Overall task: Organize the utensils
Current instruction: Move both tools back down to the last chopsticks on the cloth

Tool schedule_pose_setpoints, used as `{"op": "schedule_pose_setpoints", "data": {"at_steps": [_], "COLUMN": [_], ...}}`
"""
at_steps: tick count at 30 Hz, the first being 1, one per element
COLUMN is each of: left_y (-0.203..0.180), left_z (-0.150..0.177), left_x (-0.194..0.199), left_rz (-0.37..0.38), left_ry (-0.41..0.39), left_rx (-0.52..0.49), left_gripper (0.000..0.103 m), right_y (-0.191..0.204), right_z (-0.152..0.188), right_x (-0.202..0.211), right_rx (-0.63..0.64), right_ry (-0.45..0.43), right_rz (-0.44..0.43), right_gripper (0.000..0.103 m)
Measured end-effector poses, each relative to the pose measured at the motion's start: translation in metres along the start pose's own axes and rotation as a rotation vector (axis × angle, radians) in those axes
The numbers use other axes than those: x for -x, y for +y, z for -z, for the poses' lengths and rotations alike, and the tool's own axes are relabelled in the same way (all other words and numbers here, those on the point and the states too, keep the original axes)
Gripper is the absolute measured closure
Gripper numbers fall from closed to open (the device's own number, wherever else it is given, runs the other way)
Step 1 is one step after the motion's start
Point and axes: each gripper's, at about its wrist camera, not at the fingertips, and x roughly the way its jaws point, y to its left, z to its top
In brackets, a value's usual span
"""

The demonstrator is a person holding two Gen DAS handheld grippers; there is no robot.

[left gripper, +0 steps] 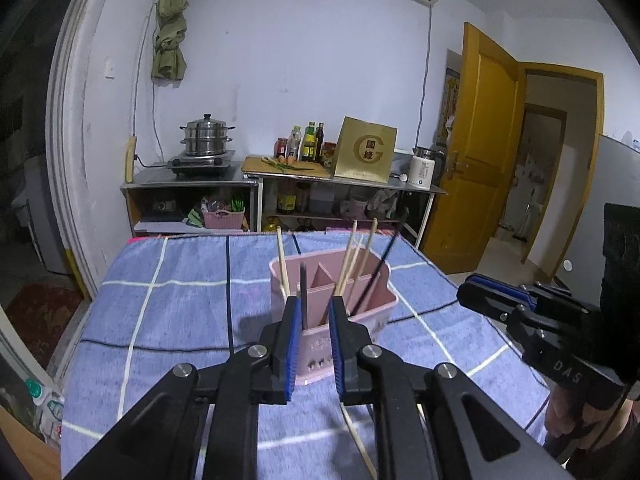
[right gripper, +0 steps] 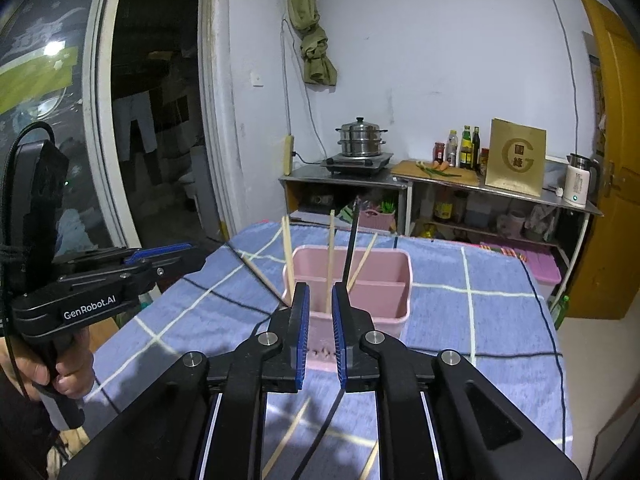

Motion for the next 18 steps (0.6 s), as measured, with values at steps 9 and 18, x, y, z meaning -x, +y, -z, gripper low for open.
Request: {"op": "schedule_pose_setpoints", "data": {"at_steps": [9, 18], "left_y": [-0.012, -0.022], "left_z": [0.049, 0.082], "left_x": [0.015, 0.019], "left_rz": [-0.019, -0.031], "left_ry": [0.015, 0.043], "left_rx": [-0.003, 0.008], "left_gripper": [0.089, 0.089], "right_y": [0.003, -0.002], "right_z": [0.037, 0.069], "right_x": [0.010, 0.021], "right_rx": [-0.018, -0.050], "right_ry": [0.053, 0.086], "right_rz": [-0.011, -0.015], "right_gripper": [0.090, 0.085]}}
